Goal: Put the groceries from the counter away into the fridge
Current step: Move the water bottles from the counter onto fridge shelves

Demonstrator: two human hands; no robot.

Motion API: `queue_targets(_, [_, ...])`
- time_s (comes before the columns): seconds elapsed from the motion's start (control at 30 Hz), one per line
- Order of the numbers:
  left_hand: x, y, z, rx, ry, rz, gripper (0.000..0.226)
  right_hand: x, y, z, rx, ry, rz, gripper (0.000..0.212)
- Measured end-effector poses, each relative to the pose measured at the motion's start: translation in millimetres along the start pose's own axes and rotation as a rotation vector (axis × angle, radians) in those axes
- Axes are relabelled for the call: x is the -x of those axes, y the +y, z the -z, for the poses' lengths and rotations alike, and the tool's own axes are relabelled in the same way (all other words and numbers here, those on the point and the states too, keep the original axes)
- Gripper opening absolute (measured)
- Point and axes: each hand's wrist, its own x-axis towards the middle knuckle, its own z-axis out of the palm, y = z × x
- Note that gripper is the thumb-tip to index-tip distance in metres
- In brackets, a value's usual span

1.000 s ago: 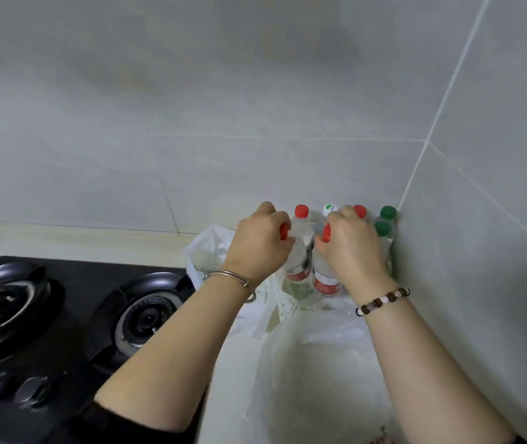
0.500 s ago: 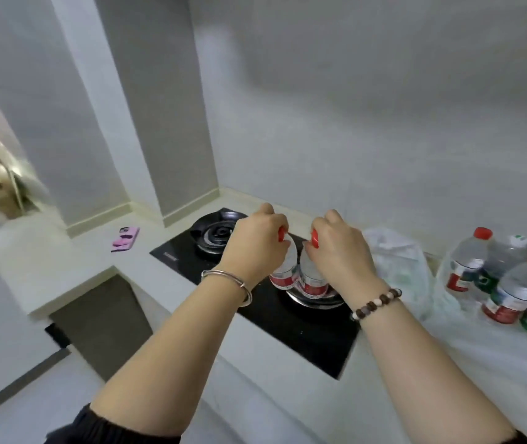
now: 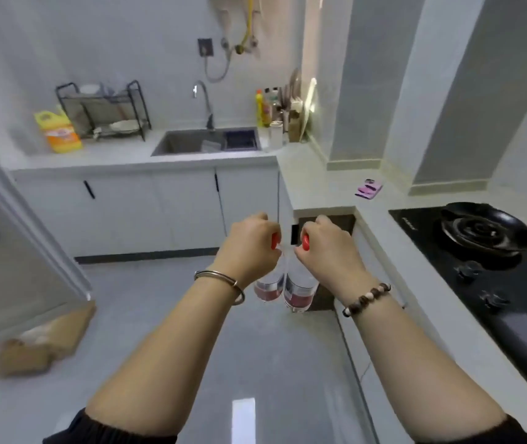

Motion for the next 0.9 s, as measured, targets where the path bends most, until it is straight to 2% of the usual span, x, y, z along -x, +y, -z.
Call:
queue_targets(0.27, [112.6, -104.0, 46.3, -0.127, 0.027, 0.511, 0.010, -14.6, -139.3, -70.1, -0.129, -0.257, 0.500, 0.014])
queue_targets(0.37, [152.7, -120.7, 62.2, -0.170, 0.037, 0.732, 0.012, -5.8, -190.9, -86.1, -0.164, -0.368, 0.708, 0.013])
queue_targets(0.47, [187.5, -129.2, 75.4, -0.190, 0.055, 0.893, 0.015, 9.2, -230.3, -97.6, -0.207, -0.405, 0.861, 0.011])
queue_targets(0.57, [235.1, -131.3, 92.4, -0.235, 0.117, 1.057, 0.028, 32.2, -270.0, -103.0, -0.276, -0.451, 1.037, 0.015])
queue_targets(0.63, [268.5, -131.5, 104.2, -0.255, 0.151, 1.154, 0.027, 51.5, -295.5, -103.5, -0.314, -0.451, 1.134, 0.017])
queue_targets(0.73, [311.0, -130.2, 126.8, -0.300, 0.210, 1.255, 0.015, 80.9, -335.7, -102.7, -0.411, -0.421, 1.226, 0.018])
queue_targets(0.9, [370.0, -136.6, 179.2, -0.435, 0.364, 1.345, 0.008, 120.7, -413.7, -85.4, -0.537, -0.370, 1.353, 0.021])
